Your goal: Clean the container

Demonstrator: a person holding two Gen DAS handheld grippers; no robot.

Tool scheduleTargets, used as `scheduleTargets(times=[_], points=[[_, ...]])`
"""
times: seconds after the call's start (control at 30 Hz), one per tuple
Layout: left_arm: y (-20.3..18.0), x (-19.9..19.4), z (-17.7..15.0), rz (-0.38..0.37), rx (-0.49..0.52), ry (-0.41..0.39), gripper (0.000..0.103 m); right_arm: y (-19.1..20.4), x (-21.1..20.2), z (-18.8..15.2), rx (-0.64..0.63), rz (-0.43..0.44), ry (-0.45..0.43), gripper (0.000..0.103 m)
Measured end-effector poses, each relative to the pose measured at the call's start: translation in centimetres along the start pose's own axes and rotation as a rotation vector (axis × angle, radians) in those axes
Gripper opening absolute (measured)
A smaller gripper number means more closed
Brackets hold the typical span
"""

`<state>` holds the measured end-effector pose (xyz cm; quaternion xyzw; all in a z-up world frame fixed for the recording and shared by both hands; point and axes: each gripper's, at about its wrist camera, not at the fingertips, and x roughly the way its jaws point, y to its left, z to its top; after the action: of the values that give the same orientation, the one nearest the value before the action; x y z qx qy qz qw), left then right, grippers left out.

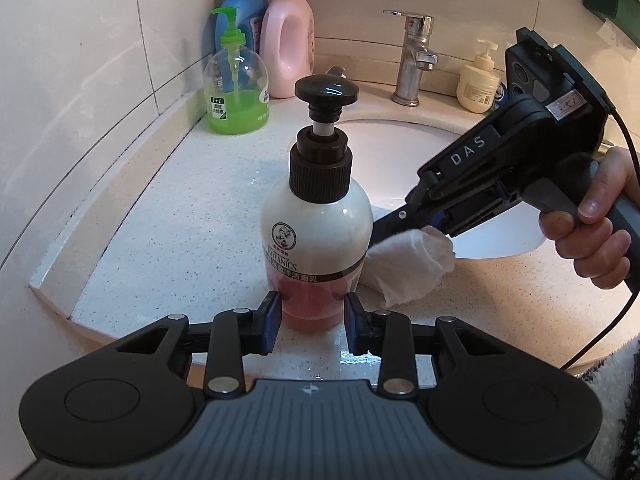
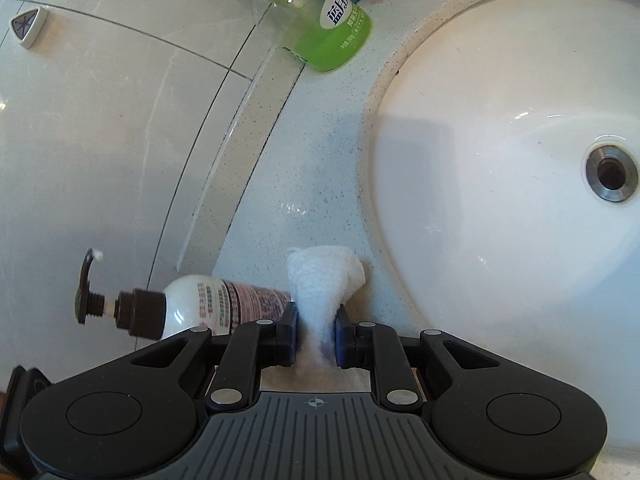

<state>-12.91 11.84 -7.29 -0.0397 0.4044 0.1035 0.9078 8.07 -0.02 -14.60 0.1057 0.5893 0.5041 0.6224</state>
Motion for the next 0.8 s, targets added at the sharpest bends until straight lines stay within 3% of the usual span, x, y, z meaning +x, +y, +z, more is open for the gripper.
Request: scheduleTargets(times=[0.17, 0.4, 0.6, 0.8], points=[[0.1, -0.3, 0.1, -0.009, 0.005, -0.003, 0.038, 0.3, -1.3, 0.4, 0.024, 0.047, -0.038, 0.020], [-0.4, -0.7, 0.5, 0.018, -0.019, -0.007, 0.038, 2.2, -1.4, 4.2, 0.012, 0.172, -0.086, 0.020], [-0.8, -1.0, 0.6, 0.052, -0.043, -0.007, 0.038, 2.7, 2.1, 5.9, 0.031, 0.243, -0.009, 0.020], [-1.0, -1.0, 0.7, 0.056, -0.050, -0.012, 0.038, 2.1, 4.5, 5.0, 0.064, 0.244, 0.060, 0.020]])
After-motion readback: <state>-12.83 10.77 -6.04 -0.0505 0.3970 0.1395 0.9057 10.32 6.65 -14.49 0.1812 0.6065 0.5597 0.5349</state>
